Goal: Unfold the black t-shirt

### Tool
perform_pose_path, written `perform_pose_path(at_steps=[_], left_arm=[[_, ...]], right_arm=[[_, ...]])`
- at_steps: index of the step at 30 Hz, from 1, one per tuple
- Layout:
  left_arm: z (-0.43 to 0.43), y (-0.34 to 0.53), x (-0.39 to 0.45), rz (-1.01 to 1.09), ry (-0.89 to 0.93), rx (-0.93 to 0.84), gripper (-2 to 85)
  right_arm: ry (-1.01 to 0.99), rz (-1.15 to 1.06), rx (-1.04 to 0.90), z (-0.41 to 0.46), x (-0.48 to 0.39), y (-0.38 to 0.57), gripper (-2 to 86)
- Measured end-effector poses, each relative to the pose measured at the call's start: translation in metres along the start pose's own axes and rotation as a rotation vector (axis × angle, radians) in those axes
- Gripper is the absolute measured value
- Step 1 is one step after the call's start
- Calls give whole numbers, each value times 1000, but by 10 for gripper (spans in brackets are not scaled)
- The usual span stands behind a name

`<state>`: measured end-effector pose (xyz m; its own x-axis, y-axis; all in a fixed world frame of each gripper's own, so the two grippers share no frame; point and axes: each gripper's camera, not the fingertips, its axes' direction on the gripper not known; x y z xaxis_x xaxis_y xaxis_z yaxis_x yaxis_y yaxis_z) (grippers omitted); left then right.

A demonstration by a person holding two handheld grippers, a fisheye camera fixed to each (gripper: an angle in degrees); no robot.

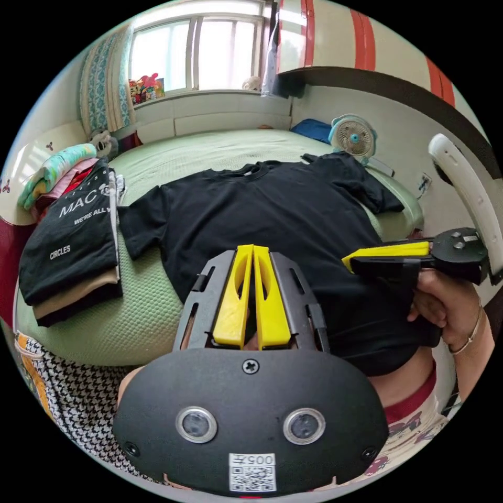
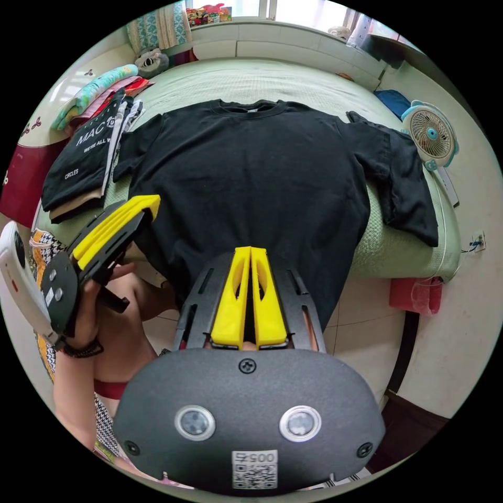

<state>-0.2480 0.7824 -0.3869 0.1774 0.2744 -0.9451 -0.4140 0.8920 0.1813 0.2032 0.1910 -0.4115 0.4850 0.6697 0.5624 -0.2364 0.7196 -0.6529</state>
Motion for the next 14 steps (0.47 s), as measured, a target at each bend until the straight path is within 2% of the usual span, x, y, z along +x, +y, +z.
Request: perform_pose_path(at_steps=[7, 11, 14], left_arm=[[12, -14, -71, -187, -95, -56, -2], [21, -16, -114, -340, -49, -79, -1], [19, -21, -135, -375, -10, -133, 3]], right_arm=[[-96, -53, 24, -13, -8, -14, -12], [-151, -187, 226, -46, -43, -39, -11], [-120, -302, 278, -53, -87, -72, -7]])
